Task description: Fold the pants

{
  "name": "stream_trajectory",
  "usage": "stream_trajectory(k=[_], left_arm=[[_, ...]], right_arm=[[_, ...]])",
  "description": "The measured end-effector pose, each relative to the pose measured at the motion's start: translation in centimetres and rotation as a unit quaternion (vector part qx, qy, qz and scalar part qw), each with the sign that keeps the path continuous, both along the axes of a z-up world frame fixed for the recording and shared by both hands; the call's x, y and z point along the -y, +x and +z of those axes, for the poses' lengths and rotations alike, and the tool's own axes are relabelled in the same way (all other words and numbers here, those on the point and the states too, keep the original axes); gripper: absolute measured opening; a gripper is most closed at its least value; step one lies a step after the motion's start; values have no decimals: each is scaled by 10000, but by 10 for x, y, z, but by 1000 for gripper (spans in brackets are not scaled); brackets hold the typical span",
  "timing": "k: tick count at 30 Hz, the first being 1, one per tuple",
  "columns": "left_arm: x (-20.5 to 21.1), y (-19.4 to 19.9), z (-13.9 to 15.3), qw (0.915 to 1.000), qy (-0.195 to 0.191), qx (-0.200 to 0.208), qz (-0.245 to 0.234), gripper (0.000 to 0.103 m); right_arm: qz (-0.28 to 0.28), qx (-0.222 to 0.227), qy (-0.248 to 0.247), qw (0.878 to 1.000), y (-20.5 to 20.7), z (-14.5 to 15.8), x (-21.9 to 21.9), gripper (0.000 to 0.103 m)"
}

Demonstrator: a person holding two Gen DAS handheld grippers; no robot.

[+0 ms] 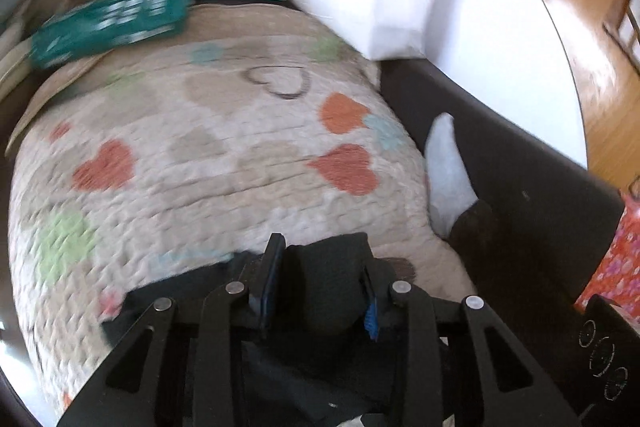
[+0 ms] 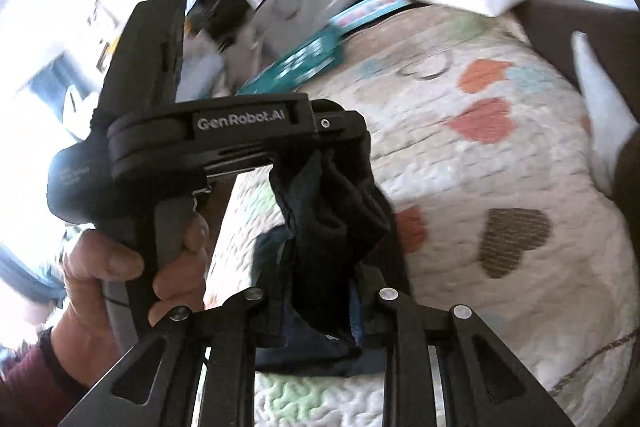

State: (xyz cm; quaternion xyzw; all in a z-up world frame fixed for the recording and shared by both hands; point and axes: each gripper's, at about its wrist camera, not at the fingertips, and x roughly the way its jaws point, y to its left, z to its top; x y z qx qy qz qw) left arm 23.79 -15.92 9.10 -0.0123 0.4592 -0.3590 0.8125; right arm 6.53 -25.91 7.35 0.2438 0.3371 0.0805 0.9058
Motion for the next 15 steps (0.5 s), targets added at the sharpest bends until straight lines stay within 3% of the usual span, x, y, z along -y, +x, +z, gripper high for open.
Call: stream_trajectory(k=[4,10,15], left_arm=[[-61,4,-20,9973,-359,-299,571,33],[-133,5,-62,9865,-763,-705,1264,33],[-176,12,-83,9753,-1015,-889,1746,45]], right_arm=[[497,-116,-308,9982,11,-3,-45,24],[1163,-395,-913,9882,29,-28,-109,24],[1444,-587,-1358,9784,39,-53,-136,28]])
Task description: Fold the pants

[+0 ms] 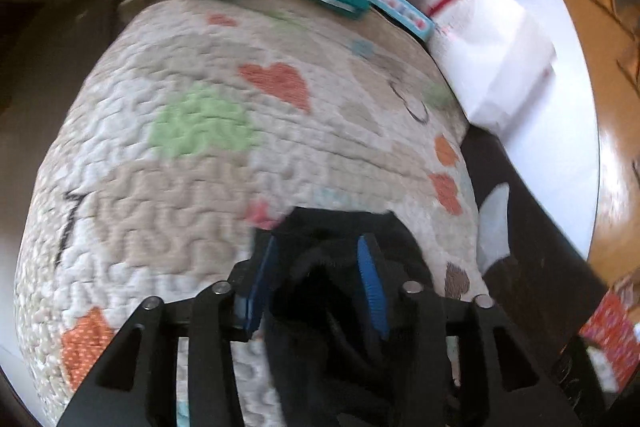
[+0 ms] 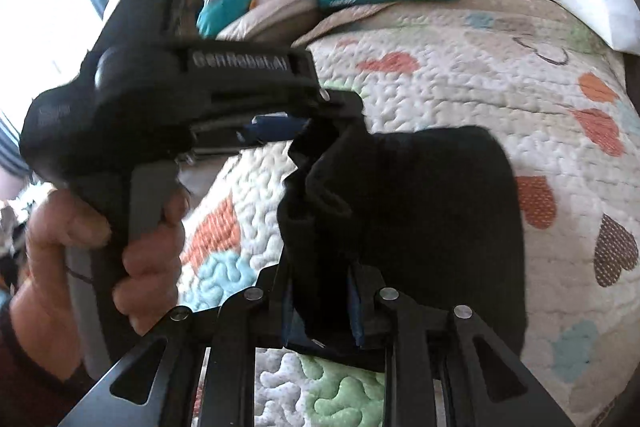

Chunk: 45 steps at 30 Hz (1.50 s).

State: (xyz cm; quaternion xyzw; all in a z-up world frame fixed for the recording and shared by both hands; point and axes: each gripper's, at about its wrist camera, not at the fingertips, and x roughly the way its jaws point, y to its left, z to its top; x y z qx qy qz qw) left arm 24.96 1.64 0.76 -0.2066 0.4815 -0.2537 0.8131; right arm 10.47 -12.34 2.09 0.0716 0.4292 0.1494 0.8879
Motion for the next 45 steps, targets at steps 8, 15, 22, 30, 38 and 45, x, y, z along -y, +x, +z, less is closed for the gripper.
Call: stream_trajectory(k=[8,15,22,30,38,45], left_arm=[[-56,3,-13,9954,-95,-282,907,49],[-58,-33,19,9937,-18,-84,1121,50],[-1,-66,22,9990,-40,-93,427,50],[6,-64,-33,9940,557,-697,633,56],[-17,-51,-51,9929,-232,-972,642,63],[-39,-46,-59,9753,-1496,-1405,815,64]], right_arm=[[448,117,-335,9984,-7,-5,-26,73],[1225,144,-511,9910,-53,5,-37,78],[321,-241,-432,9983,-79,-1,47,77],[-1010,-119,-85,9948,-54,16,103,77],[-1276,-313,-14,9913,-43,-4,112,77],[-1459,-247,32,9890,-48,-7,121,78]])
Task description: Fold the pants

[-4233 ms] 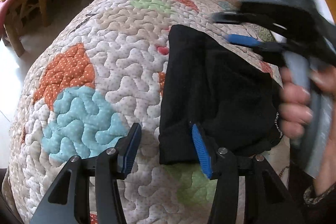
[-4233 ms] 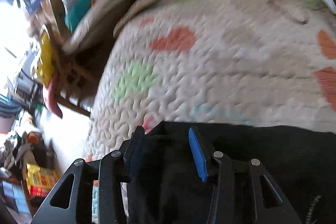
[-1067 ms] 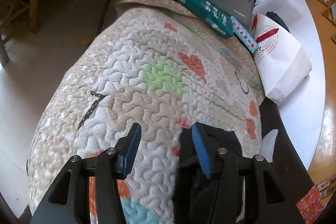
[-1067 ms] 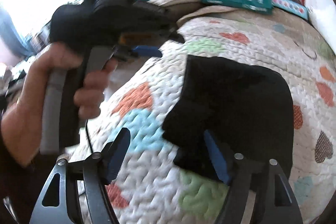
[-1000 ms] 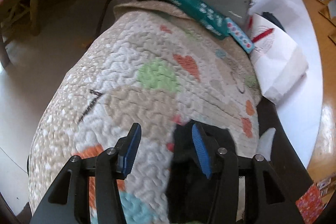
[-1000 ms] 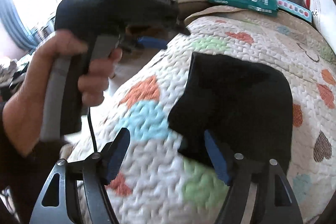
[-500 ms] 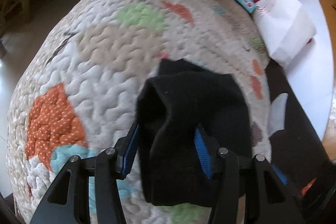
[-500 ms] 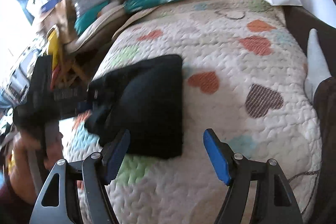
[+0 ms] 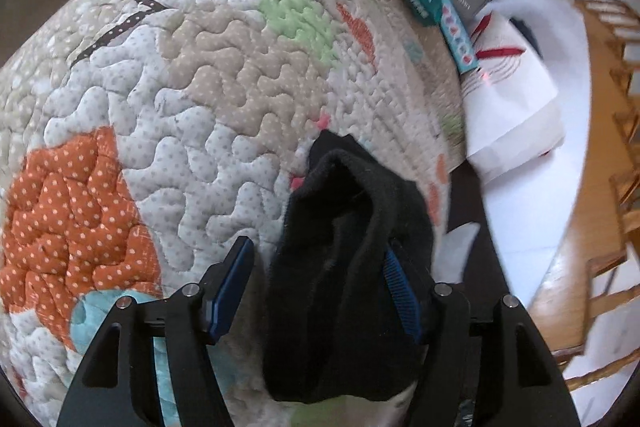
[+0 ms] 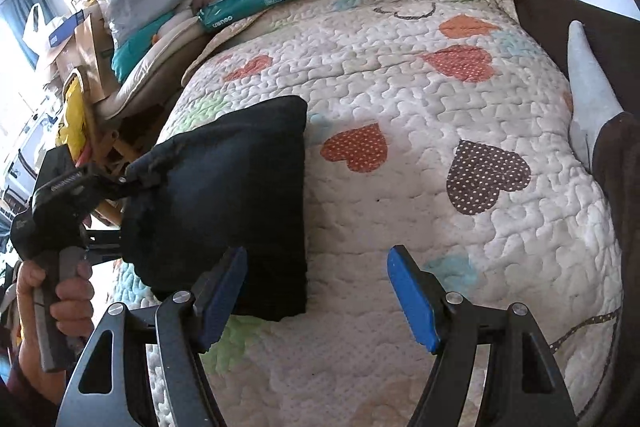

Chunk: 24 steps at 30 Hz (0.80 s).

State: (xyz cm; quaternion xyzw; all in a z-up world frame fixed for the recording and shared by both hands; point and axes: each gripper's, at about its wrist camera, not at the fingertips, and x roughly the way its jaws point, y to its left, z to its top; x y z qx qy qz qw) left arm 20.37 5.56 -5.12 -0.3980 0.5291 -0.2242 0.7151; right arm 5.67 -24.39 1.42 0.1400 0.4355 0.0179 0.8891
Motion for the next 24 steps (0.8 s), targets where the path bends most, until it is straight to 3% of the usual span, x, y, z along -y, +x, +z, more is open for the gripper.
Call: stream_trajectory(k=[2,4,7,11,13,19,24], left_arm=[[2,-3,9,9997,204,161,13,64],[8,-6,23,9960,778,444,9,64],[13,-12,40,9819,1670,881,142,64],[12,-22,63,9645,2256,1330,352,64],[10,-32,69,9641,2215,1422,353,66],[28,-43,46,9876,1119,1085,-165,68],[44,-41,16,9875,1216,925,-388,69]], right_arm=[[-14,53,0,10000,-4,1,0,78],[-12,78,-49,10000,-6,0,-1,78],[-20,120,-98,9999,-9,0,-4,78],[4,147,-41,9999,-10,0,-5,78],[6,149,54,9999,-9,1,-3,78],[70,153,367,9992,2,12,5,78],[257,-112,788,9965,38,9,11,81]])
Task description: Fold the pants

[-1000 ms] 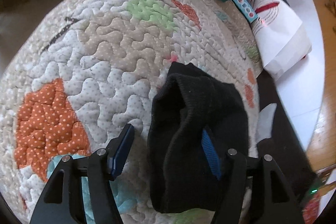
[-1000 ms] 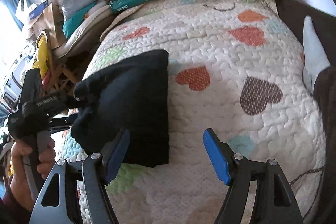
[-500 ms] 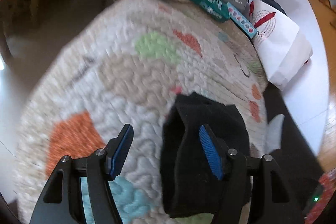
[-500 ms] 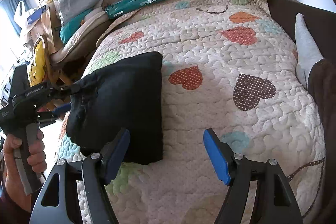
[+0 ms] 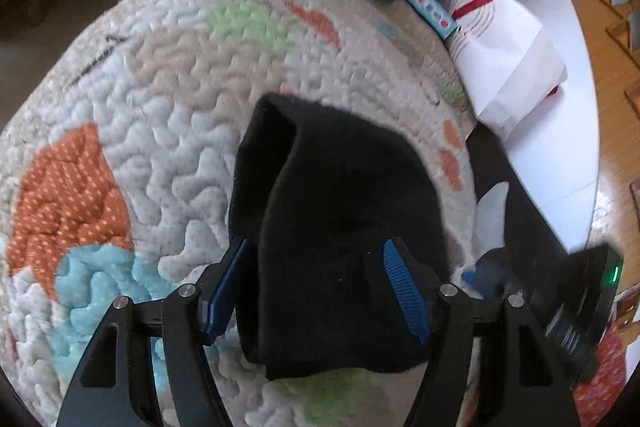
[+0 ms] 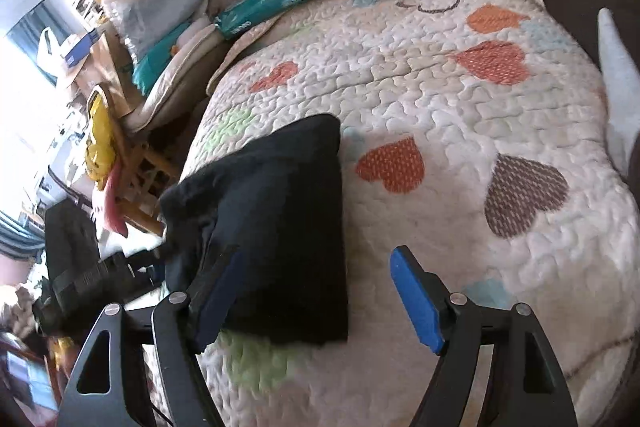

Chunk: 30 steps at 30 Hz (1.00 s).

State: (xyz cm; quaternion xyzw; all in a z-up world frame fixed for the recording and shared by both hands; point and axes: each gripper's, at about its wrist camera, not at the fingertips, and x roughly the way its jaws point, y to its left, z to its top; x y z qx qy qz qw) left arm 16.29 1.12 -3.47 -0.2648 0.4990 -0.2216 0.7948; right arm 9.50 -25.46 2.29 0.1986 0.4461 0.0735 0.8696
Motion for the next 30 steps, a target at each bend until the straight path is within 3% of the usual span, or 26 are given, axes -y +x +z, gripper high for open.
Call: stream_trajectory(k=[1,3,6,14,22,24,27,30], left_arm=[[1,-1,-1,10000,-10,40,-32,72],[6,1,-3,9996,-144,158,-185,88],[12,6,-5,9989,-275,228,-309,102],[21,17,-7,9991,-191,270,-272,102],[20,18,-5,9995,-24,257,-174,96],[22,18,-1,9992,203,294,-187,87],[23,21,3,9981,415,392,-247,62],[15,30,-5,9997,126,205,-70,58]], right_arm=[[-36,-14,26,10000,9,-3,2,82],[-57,-139,204,9997,30,-13,5,82],[-90,-359,706,9968,54,-31,8,82],[-115,-542,1503,9871,73,-62,-1,90],[229,-689,1598,9845,79,-61,-20,87],[228,-725,1635,9836,80,-63,-19,85],[239,-731,1650,9833,77,-64,-15,79],[200,-763,1759,9812,76,-67,-11,71]])
